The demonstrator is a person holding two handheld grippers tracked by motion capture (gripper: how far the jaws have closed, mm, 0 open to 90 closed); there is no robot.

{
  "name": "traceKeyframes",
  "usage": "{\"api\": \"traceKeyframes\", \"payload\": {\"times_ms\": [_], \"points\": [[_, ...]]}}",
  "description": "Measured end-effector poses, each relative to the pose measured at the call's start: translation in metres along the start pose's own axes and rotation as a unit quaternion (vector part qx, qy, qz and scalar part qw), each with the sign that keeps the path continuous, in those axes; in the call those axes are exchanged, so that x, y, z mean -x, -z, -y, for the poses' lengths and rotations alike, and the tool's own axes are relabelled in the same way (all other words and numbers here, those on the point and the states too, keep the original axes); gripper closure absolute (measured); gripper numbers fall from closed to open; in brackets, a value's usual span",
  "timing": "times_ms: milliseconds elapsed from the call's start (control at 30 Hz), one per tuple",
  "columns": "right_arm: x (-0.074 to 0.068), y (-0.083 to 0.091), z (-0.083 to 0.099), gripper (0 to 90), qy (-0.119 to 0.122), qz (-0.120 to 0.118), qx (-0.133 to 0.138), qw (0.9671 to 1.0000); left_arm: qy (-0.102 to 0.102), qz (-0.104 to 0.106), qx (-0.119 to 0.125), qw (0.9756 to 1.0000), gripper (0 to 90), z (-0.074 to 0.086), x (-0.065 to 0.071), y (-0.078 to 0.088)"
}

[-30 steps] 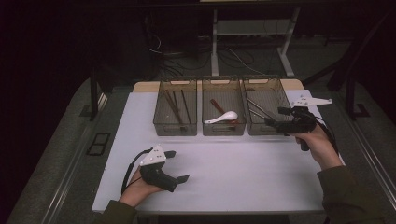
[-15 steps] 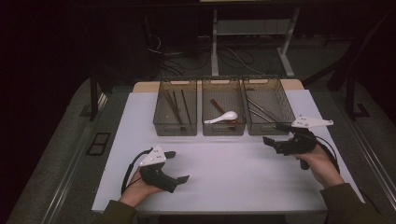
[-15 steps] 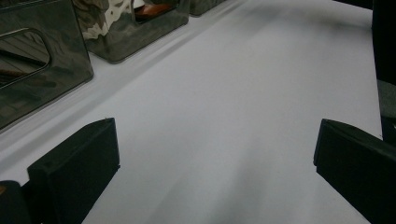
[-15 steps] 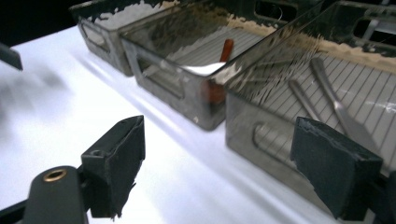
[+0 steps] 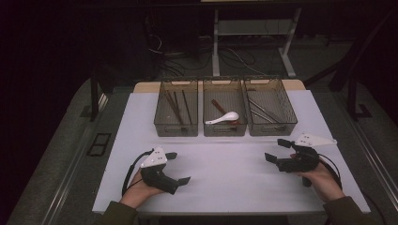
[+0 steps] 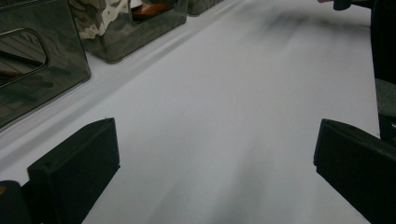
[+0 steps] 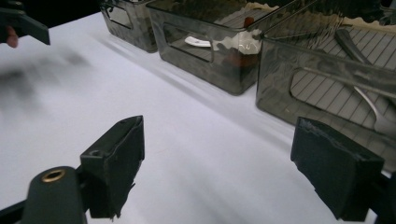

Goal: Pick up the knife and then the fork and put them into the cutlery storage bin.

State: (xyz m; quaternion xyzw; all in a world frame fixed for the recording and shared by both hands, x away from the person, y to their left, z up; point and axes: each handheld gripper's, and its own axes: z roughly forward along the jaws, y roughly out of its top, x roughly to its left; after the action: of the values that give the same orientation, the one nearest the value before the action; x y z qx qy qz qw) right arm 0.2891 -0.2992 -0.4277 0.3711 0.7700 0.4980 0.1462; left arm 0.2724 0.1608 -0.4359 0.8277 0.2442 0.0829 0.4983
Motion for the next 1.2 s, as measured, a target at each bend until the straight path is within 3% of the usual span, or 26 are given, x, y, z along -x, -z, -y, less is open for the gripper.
{"api": "traceKeyframes", "payload": {"times_ms": [267, 500, 1200], "points": [[-0.01, 0.006, 0.014, 17.0, -0.002, -0.009, -0.008, 0.9999, 0.0, 0.0, 0.0, 1.0, 0.0, 0.0, 0.0, 0.0], [-0.02, 0.013, 0.024, 17.0, 0.011, -0.01, -0.012, 0.9998, -0.001, 0.0, -0.002, 1.0, 0.0, 0.0, 0.0, 0.0], [-0.021, 0.015, 0.031, 17.0, 0.018, -0.019, -0.019, 0.9995, -0.001, 0.001, -0.002, 1.0, 0.0, 0.001, 0.001, -0.002]]}}
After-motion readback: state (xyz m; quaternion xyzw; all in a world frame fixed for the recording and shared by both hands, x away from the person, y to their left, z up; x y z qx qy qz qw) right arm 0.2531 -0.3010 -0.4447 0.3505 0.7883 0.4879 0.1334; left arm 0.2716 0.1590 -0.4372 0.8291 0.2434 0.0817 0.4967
